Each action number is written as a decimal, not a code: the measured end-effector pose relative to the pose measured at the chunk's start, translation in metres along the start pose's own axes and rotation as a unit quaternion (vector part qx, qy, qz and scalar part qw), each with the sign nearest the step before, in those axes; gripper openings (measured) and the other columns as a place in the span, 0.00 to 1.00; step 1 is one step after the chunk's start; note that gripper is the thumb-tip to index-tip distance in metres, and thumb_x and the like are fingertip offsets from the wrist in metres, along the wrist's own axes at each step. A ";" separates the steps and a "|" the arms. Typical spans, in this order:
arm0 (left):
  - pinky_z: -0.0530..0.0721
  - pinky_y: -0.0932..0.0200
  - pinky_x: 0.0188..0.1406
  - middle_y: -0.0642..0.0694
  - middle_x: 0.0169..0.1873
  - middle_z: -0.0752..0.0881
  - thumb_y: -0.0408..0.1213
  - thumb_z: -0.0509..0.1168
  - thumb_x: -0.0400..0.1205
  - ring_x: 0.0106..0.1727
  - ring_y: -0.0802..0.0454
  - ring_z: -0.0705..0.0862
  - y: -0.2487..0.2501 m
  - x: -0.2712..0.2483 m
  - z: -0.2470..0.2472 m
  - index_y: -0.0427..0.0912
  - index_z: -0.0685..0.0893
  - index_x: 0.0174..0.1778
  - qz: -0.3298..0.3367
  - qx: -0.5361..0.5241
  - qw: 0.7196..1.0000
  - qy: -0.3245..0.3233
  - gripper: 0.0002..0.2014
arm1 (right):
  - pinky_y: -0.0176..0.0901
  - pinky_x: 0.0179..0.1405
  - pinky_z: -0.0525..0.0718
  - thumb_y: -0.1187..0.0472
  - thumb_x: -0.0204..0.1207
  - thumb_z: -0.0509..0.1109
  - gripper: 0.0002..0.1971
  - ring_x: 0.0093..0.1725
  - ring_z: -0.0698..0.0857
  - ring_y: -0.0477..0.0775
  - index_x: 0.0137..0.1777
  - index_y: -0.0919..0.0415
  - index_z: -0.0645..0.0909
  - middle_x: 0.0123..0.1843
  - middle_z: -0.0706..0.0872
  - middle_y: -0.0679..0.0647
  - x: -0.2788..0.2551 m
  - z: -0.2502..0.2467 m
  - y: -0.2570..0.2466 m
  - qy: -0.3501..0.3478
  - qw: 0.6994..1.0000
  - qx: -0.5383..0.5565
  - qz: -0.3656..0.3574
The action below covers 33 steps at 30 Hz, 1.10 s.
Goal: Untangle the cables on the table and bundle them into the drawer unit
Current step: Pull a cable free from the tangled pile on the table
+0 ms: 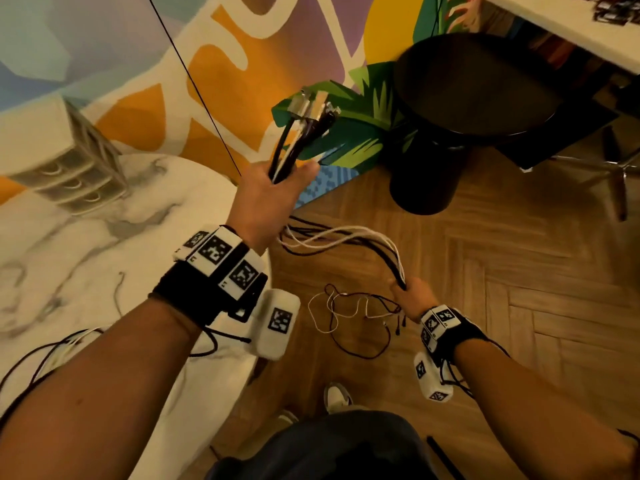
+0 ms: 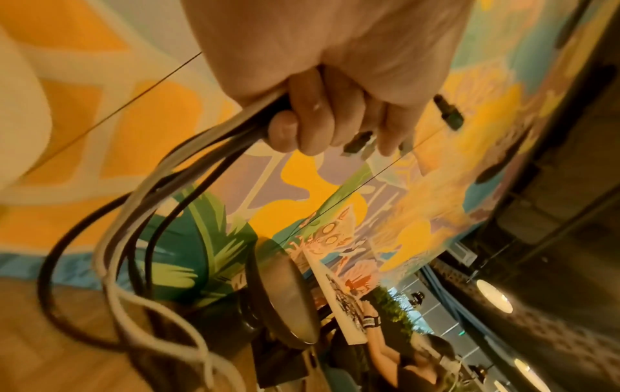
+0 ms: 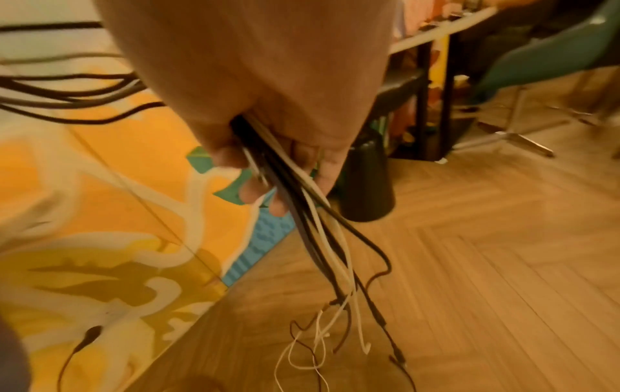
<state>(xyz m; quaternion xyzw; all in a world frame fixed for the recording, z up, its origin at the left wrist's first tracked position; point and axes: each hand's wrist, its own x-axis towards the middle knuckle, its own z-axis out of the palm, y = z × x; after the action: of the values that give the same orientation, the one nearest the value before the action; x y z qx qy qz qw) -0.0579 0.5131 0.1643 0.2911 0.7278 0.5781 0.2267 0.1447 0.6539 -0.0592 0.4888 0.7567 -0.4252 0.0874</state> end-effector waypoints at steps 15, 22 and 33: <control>0.79 0.66 0.35 0.53 0.32 0.84 0.27 0.66 0.76 0.33 0.61 0.83 -0.046 -0.052 0.058 0.40 0.85 0.46 -0.099 -0.047 0.977 -0.183 0.06 | 0.50 0.63 0.80 0.55 0.63 0.71 0.23 0.60 0.84 0.58 0.60 0.60 0.84 0.58 0.87 0.58 -0.086 -0.052 -0.125 -0.313 0.810 0.443 -0.222; 0.76 0.50 0.69 0.40 0.67 0.80 0.30 0.62 0.82 0.69 0.49 0.77 -0.049 -0.071 0.064 0.40 0.71 0.74 -0.065 0.174 0.957 -0.221 0.23 | 0.62 0.71 0.75 0.51 0.84 0.57 0.24 0.61 0.85 0.62 0.51 0.72 0.87 0.56 0.89 0.62 -0.090 -0.035 -0.138 -0.235 0.887 0.326 -0.227; 0.76 0.65 0.52 0.51 0.53 0.76 0.50 0.60 0.80 0.54 0.56 0.75 -0.015 -0.045 0.024 0.46 0.76 0.58 0.136 0.277 0.951 -0.023 0.15 | 0.33 0.18 0.75 0.61 0.88 0.52 0.20 0.19 0.76 0.42 0.35 0.57 0.77 0.21 0.82 0.48 -0.102 -0.016 -0.153 -0.108 0.906 0.306 -0.273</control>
<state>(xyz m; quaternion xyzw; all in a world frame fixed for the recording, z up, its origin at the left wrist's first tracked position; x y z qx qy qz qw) -0.0116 0.4967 0.1434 0.4519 0.8076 0.3718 0.0730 0.0763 0.5735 0.0916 0.2170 0.6791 -0.6934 -0.1046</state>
